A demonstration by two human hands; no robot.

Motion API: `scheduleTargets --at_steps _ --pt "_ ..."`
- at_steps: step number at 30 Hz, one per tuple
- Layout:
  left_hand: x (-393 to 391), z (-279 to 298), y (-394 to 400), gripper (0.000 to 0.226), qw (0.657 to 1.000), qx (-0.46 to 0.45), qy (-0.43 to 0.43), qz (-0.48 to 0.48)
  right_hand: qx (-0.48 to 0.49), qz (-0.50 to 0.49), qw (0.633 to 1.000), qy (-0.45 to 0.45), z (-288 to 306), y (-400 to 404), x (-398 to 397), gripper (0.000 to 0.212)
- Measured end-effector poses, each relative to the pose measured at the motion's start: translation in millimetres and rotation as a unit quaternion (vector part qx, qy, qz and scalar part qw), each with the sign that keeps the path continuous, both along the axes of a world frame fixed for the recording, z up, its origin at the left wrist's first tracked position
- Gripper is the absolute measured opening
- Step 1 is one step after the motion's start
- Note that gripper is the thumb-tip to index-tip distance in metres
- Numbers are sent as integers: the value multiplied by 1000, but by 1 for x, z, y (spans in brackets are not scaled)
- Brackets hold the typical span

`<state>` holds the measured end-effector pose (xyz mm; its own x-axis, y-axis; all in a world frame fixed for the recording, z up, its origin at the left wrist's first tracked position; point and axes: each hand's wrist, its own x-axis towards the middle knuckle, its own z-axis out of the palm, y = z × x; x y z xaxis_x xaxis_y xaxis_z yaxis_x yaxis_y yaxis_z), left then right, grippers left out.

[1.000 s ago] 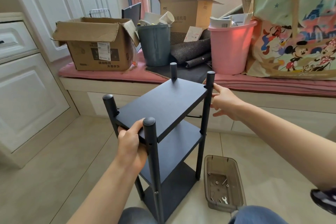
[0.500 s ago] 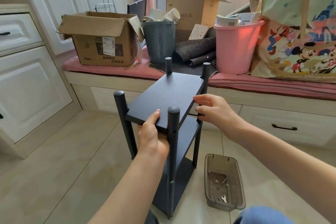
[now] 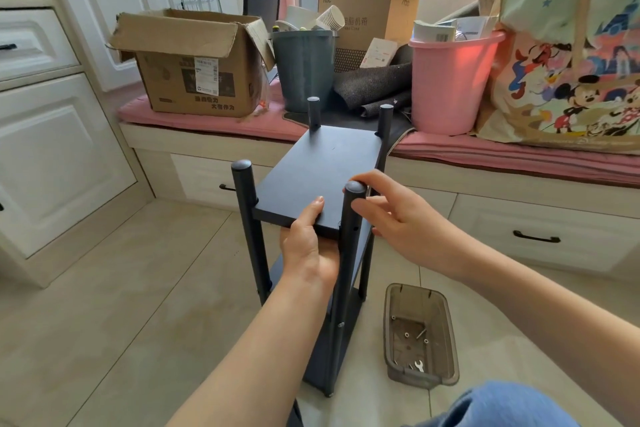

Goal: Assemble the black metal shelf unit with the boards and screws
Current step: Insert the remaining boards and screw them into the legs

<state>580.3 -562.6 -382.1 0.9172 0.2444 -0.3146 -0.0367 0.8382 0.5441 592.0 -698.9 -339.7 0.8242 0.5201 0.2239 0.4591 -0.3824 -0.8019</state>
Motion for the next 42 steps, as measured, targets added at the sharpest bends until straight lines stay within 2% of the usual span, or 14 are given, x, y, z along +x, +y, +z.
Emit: scheduleTargets --at_steps 6,10,14,19,24,32,36,42 --pt "-2 -3 -1 51 998 56 -15 -26 24 -19 999 -14 -5 -3 -1 13" --pt "-5 -10 -6 46 993 92 -57 -46 37 -14 999 -8 -6 -12 2 16" --pt "-6 -12 -11 49 991 72 -70 -91 54 -14 998 0 -7 -29 3 19" --pt "3 -5 -3 50 996 4 -78 -53 61 -11 998 4 -6 -42 5 21" --pt "8 -6 -1 51 994 6 -78 -73 73 5 997 11 -8 -40 7 18" --pt "9 -9 0 50 992 40 -89 -86 86 7 996 21 -14 -39 10 28" --pt "7 -14 -1 35 982 82 -110 -132 118 -18 992 28 -16 -44 12 19" --pt "3 -18 -9 63 962 171 -107 -184 156 -44 986 36 -15 -60 11 24"
